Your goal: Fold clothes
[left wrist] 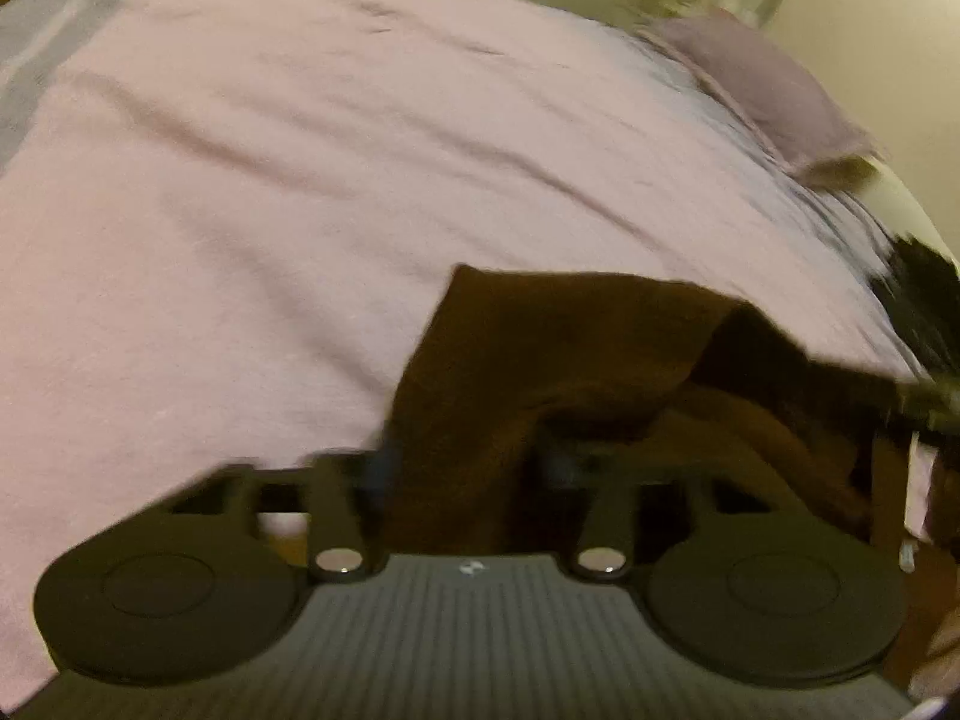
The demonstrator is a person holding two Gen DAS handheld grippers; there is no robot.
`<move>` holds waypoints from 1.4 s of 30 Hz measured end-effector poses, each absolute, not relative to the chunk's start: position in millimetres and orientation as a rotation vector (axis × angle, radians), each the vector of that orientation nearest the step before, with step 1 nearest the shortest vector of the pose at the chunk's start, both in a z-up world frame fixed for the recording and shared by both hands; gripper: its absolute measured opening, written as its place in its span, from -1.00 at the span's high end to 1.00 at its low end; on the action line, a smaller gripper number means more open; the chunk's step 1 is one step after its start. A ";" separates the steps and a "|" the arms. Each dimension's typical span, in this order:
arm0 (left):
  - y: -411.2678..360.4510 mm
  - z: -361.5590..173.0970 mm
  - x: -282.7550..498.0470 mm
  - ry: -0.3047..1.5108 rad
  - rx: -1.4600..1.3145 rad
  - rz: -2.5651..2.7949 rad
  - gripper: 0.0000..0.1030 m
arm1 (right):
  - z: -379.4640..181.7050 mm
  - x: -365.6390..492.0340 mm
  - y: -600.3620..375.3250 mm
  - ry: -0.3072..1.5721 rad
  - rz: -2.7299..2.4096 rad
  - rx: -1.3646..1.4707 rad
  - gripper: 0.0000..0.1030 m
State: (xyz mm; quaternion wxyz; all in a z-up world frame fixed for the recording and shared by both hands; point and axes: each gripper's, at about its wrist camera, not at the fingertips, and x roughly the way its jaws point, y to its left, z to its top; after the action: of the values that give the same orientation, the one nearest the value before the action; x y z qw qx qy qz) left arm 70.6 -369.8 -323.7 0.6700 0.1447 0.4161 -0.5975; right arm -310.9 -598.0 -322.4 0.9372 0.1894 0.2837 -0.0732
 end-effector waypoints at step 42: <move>-231.9 -290.2 -141.0 0.448 0.588 -1.598 -0.38 | -325.3 -470.5 -511.7 0.604 -0.309 0.106 -0.28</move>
State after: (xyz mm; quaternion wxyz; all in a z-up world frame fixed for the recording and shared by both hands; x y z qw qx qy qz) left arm -141.0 -231.9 -290.2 0.6368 0.2574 0.1962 -0.6998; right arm -470.5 -511.7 -325.3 0.9416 0.0521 0.2961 -0.1514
